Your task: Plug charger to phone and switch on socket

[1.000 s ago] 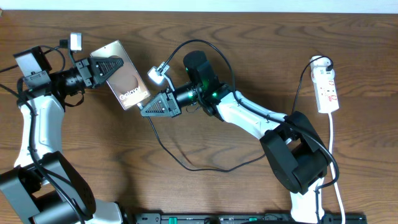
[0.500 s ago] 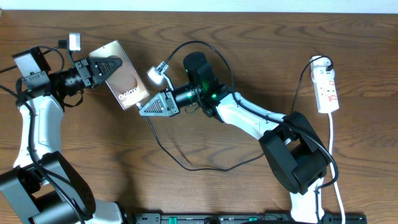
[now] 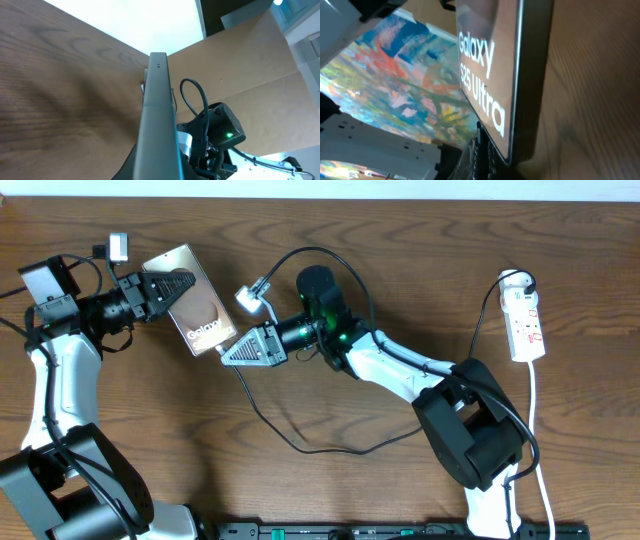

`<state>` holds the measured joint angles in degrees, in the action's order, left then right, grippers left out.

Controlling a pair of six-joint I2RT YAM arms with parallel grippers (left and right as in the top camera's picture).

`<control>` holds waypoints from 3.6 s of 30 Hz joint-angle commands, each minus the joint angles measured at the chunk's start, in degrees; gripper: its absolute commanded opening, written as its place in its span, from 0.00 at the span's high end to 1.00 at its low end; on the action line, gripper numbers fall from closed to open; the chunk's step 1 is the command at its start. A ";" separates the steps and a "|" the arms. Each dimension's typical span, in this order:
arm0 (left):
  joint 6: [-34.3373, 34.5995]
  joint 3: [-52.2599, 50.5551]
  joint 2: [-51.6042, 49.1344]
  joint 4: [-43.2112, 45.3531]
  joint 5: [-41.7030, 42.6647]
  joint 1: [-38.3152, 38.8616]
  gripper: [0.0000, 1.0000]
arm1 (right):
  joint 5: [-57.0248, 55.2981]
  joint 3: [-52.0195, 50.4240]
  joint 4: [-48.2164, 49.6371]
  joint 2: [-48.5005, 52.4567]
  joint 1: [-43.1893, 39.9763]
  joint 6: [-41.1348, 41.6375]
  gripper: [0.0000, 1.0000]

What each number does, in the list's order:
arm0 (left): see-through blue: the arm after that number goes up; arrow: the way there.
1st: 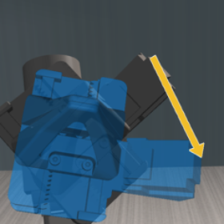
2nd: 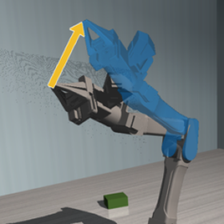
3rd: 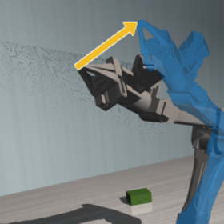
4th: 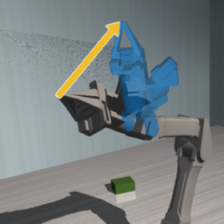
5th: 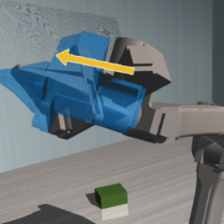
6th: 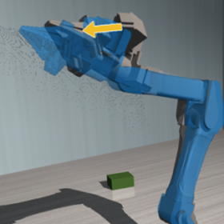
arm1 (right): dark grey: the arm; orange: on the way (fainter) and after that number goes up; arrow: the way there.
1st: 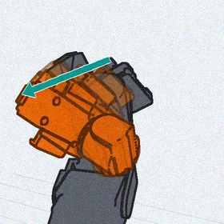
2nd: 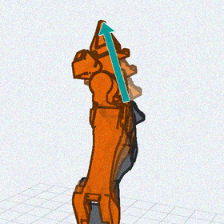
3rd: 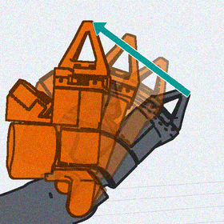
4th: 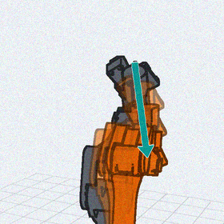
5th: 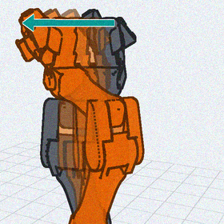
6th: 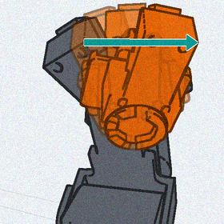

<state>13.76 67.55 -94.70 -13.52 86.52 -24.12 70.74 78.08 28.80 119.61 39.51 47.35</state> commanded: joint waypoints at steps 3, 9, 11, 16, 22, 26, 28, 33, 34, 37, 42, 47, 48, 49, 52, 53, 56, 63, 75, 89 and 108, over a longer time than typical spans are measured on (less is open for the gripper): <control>1.38 0.17 1.36 -0.98 3.52 0.81 0.92 | -6.29 1.70 4.48 -0.42 -0.42 3.93 0.99; 1.57 0.17 1.38 -1.01 3.52 0.81 0.92 | -6.36 1.70 4.63 -0.42 -0.39 4.48 0.99; 1.57 0.17 1.38 -1.01 3.54 0.81 0.92 | -6.38 1.70 4.63 -0.42 -0.39 4.48 0.99; 1.60 0.17 1.38 -1.01 3.52 0.79 0.93 | -6.38 1.70 4.63 -0.42 -0.39 4.48 0.99; 2.03 0.17 1.38 -0.98 3.50 0.79 0.92 | -7.65 1.70 4.59 -0.42 -0.39 4.55 0.99; 2.03 0.17 1.38 -0.98 3.50 0.79 0.92 | -10.91 1.70 4.59 -0.42 -0.39 7.58 0.99; 2.03 0.17 1.38 -0.98 3.50 0.79 0.92 | -12.59 1.70 4.61 -0.42 -0.39 8.68 0.99; 2.03 0.17 1.38 -0.98 3.50 0.79 0.92 | -16.46 1.70 4.61 -0.42 0.13 11.23 0.99; 2.03 0.17 1.38 -0.98 3.50 0.79 0.93 | -17.07 1.70 4.63 -0.42 0.31 11.72 0.99; 2.01 0.17 1.38 -0.98 3.50 0.79 0.92 | -18.80 1.70 4.63 -0.42 1.05 12.37 0.99; 1.99 0.17 1.38 -0.98 3.50 0.79 0.92 | -20.70 1.70 4.63 -0.42 2.10 13.75 0.99; 1.99 0.17 1.38 -0.98 3.50 0.79 0.93 | -20.85 1.70 4.66 -0.42 2.23 14.47 0.99; 1.99 0.17 1.38 -0.96 3.50 0.79 0.93 | -20.98 1.70 4.66 -0.42 2.23 14.84 0.99; 2.01 0.17 1.38 -0.96 3.50 0.79 0.93 | -21.09 1.70 4.66 -0.42 2.23 14.82 0.99; 1.99 0.17 1.38 -0.98 3.48 0.79 0.93 | -20.79 1.70 4.46 -0.42 2.21 14.75 0.99; 1.97 0.17 1.38 -0.96 3.48 0.79 0.93 | -20.28 1.70 4.20 -0.42 2.21 14.75 0.99; 1.97 0.17 1.38 -0.76 3.45 0.68 0.92 | -18.99 1.70 3.06 -0.42 2.01 14.32 0.99; 1.97 0.17 1.36 -0.11 3.45 0.68 0.92 | -16.33 1.70 -8.83 -0.42 2.01 7.17 0.99; 1.97 0.17 1.36 1.03 2.67 0.57 0.93 | -16.06 1.70 -24.33 -0.42 2.71 -5.38 0.99; 1.99 0.17 1.36 1.11 2.43 -5.57 0.93 | -35.93 2.86 -49.44 -0.59 1.29 -10.54 0.99; 1.73 0.17 1.36 1.11 2.38 -5.81 0.93 | -77.75 27.61 -98.79 -1.03 -4.44 -15.98 0.99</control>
<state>15.22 67.53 -94.70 -12.62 86.50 -29.87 2.79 104.47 -68.58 118.76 35.27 31.35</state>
